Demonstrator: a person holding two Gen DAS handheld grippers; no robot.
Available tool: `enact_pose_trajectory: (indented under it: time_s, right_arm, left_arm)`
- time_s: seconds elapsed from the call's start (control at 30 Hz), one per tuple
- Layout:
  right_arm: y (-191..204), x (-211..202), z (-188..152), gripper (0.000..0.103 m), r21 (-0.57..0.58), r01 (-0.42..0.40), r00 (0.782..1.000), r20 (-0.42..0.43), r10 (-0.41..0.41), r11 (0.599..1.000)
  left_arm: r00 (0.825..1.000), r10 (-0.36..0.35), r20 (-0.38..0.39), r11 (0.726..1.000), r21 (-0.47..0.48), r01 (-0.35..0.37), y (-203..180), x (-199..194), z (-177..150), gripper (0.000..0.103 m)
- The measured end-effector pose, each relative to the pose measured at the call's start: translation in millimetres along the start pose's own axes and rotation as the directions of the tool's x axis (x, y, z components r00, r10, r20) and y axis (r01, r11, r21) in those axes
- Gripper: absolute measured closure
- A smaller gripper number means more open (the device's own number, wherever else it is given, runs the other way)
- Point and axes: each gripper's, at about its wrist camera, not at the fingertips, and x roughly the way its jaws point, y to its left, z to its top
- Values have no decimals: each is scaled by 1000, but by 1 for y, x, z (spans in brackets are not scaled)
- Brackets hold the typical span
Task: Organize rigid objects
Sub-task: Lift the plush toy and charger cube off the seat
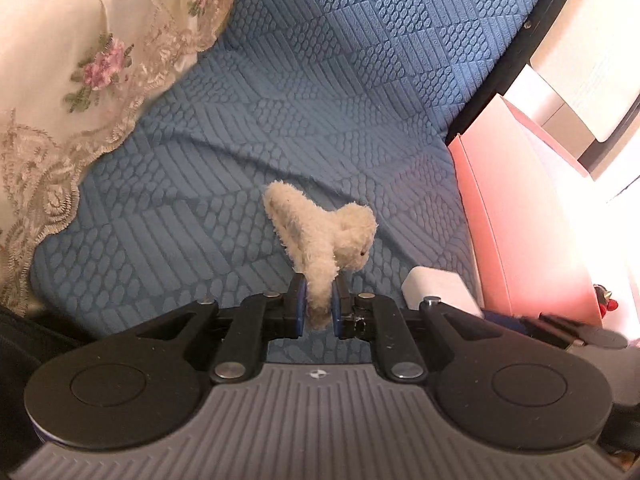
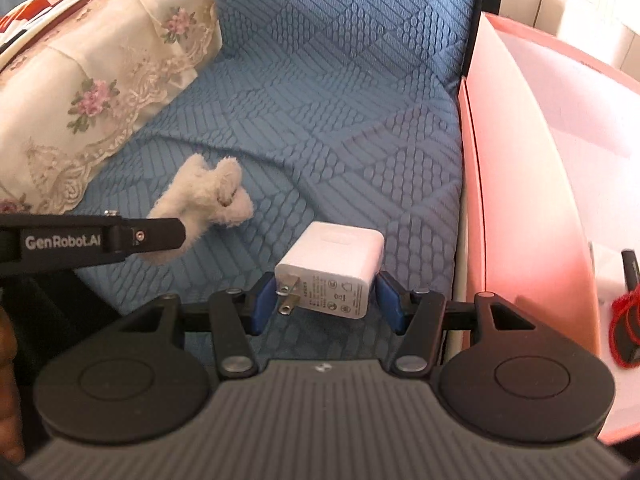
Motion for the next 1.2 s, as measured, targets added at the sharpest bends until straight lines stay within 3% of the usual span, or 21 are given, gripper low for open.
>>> enact_pose_trajectory:
  time_s: [0.17, 0.23, 0.3, 0.57, 0.73, 1.03, 1.2]
  right_arm:
    - [-4, 3, -1, 46, 23, -3, 1000, -6, 3, 1000]
    - [-5, 3, 0, 45, 32, -10, 1000, 0, 10, 999]
    - [-4, 5, 1, 40, 35, -8, 1000, 6, 8, 999]
    - [-5, 17, 5, 38, 45, 27, 1000, 11, -27, 999]
    - [-8, 22, 4, 43, 61, 9, 1000, 7, -9, 998]
    - [2, 15, 9, 47, -46, 32, 998, 58, -29, 998]
    - [-3, 13, 11, 47, -45, 36, 998, 59, -33, 998]
  left_arm:
    - [999, -12, -30, 1000, -3, 12, 0, 5, 3, 83]
    - [999, -14, -32, 1000, -9, 14, 0, 6, 5, 72]
    - [999, -10, -33, 1000, -25, 9, 2, 7, 7, 53]
    - [999, -29, -20, 998, -58, 28, 7, 7, 15, 49]
    - [1000, -24, -15, 999, -43, 23, 6, 12, 19, 48]
    - [999, -46, -3, 998, -32, 46, 5, 14, 26, 47]
    - [999, -46, -5, 999, -26, 45, 6, 18, 30, 47]
